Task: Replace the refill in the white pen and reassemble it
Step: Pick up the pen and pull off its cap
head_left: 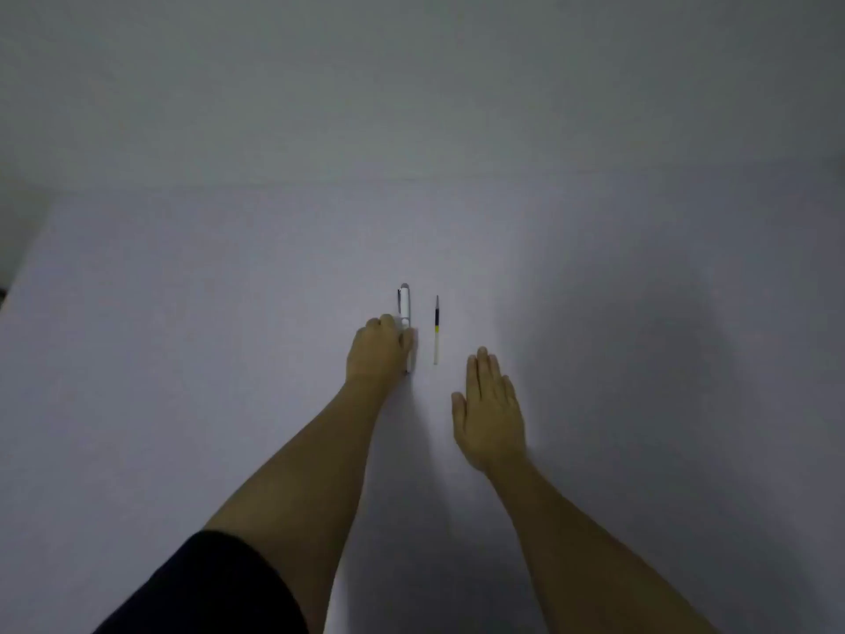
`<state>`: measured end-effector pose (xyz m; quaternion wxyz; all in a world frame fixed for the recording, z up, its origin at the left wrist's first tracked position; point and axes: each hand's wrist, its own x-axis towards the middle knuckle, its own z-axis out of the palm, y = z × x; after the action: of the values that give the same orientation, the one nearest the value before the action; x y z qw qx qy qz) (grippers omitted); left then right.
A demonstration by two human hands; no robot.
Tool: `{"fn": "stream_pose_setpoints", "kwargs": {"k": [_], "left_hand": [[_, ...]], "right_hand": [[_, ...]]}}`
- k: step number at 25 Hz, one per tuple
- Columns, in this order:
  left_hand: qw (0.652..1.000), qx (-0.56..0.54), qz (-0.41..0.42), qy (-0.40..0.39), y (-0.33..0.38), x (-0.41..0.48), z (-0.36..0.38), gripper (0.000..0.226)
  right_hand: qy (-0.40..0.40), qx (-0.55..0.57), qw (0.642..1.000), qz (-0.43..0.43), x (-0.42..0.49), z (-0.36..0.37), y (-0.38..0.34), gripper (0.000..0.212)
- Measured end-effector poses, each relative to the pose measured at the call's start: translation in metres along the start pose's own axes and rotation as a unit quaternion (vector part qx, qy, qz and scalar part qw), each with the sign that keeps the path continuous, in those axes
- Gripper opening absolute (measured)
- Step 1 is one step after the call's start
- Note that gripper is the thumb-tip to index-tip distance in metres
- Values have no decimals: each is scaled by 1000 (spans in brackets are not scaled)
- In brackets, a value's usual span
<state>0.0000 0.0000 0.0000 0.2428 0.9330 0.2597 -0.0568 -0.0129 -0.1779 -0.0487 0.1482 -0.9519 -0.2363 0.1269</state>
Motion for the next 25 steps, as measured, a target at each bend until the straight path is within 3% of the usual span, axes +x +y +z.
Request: {"fn": "stream_pose_setpoints", "kwargs": {"k": [8, 17, 20, 22, 25], "left_hand": [[995, -4, -1, 97, 17, 10, 33, 20], [992, -96, 22, 82, -1, -23, 11, 18], [987, -151, 26, 55, -14, -46, 4, 23], [983, -171, 40, 55, -20, -60, 0, 18], [979, -140, 95, 116, -24, -80, -6, 24]], "right_hand": [[75, -19, 997, -1, 3, 8, 2, 58], [6, 16, 1000, -10, 5, 0, 6, 58], [48, 152, 985, 59, 10, -25, -8, 46], [129, 310, 937, 99, 13, -45, -21, 35], [101, 472, 871, 94, 7, -72, -41, 29]]}}
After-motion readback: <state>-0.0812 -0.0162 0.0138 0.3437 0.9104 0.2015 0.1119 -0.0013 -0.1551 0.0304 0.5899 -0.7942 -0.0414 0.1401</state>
